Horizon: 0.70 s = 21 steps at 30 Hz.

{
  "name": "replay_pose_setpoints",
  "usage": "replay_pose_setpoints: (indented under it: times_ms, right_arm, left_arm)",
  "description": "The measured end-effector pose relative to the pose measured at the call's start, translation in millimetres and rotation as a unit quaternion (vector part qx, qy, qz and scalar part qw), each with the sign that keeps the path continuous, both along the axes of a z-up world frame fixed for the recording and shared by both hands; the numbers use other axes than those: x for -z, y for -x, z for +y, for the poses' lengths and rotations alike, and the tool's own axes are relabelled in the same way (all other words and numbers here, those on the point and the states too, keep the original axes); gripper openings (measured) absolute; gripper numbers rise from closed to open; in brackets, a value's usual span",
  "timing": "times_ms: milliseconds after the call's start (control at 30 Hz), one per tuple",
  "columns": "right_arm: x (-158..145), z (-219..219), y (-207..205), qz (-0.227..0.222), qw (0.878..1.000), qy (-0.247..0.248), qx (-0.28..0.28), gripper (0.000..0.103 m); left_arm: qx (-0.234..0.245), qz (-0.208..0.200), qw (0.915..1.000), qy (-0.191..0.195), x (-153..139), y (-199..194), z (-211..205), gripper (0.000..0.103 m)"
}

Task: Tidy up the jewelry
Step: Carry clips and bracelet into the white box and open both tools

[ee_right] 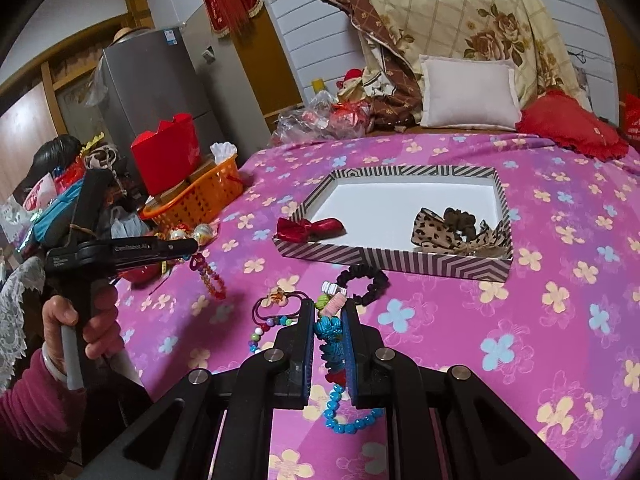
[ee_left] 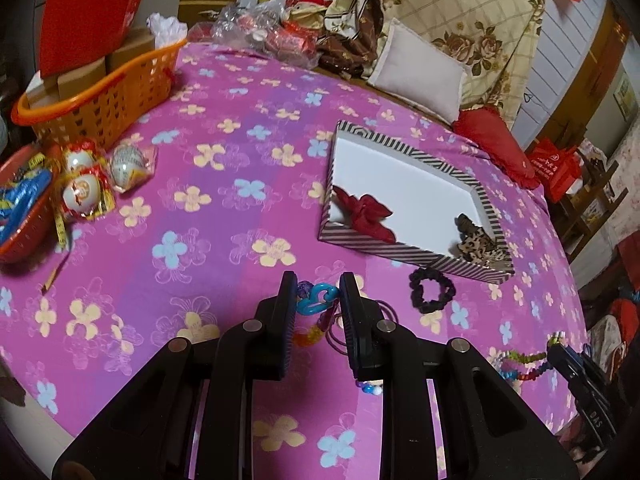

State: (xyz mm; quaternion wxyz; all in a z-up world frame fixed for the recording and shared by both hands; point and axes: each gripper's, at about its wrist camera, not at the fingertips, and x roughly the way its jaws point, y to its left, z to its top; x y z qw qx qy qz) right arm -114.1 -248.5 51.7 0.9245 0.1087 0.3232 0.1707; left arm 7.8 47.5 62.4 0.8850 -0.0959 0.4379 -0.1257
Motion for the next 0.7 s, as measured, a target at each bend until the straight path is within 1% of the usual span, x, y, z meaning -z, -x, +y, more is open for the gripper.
replay_pose_setpoints:
  times_ms: [167,400,700]
  right_arm:
    - [-1,-1,0,0.001,1.000,0.006,0.003,0.012]
    - [-3,-5,-5,0.004,1.000,0.018,0.005,0.012]
    - [-18,-10,-18,-0.005,0.999,0.032,0.006,0.012]
  left_arm:
    - [0.005,-0.011,0.9998,-0.014,-12,6,-9,0.020]
    - [0.014,-0.018,0.9990,-0.038,-20,10,-24,0.020]
    - [0.028,-0.036,0.9962,-0.074,-26,3,-54,0.020]
